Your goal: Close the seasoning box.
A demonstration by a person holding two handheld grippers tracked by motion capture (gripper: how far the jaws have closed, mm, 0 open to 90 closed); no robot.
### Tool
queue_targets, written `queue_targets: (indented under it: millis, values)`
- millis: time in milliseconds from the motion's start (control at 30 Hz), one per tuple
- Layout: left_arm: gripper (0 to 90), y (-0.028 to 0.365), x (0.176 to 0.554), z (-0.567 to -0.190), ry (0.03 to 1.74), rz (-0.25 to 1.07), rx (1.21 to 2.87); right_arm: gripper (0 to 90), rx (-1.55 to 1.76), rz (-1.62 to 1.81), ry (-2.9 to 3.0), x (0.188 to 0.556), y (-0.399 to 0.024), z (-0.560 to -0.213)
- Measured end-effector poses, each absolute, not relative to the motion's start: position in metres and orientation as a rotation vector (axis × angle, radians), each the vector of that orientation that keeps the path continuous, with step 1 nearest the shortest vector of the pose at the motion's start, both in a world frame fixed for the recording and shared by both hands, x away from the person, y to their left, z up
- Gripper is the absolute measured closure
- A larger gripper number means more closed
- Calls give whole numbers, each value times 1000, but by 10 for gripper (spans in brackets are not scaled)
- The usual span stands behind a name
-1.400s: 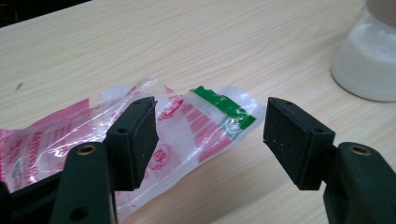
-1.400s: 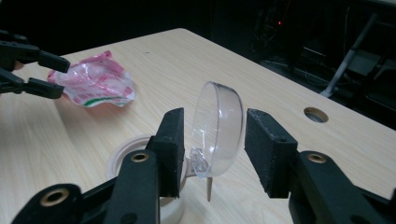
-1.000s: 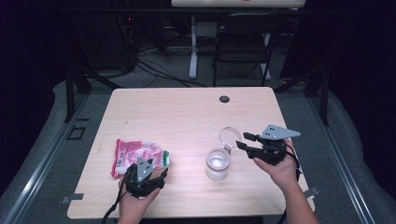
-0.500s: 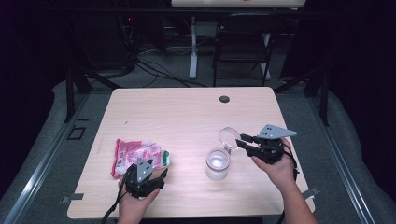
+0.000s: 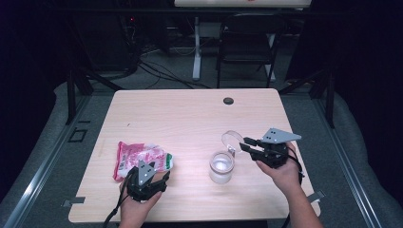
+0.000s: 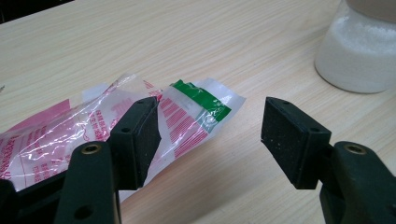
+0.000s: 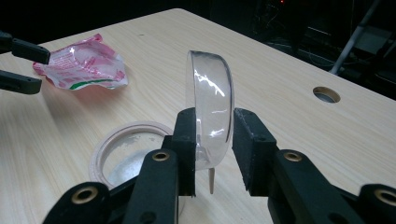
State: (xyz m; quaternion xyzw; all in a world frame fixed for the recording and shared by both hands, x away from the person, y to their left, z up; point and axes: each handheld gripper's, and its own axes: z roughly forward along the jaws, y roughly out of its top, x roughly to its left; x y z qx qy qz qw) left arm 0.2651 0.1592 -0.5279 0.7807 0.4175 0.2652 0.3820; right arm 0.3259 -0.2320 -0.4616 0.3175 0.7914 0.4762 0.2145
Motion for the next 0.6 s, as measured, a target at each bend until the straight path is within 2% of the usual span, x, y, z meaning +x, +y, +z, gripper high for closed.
queue_targets:
  millis: [600]
  values:
    - [367, 159, 269, -525, 1047, 670, 1991, 649, 738, 1280, 2241, 311, -213, -463]
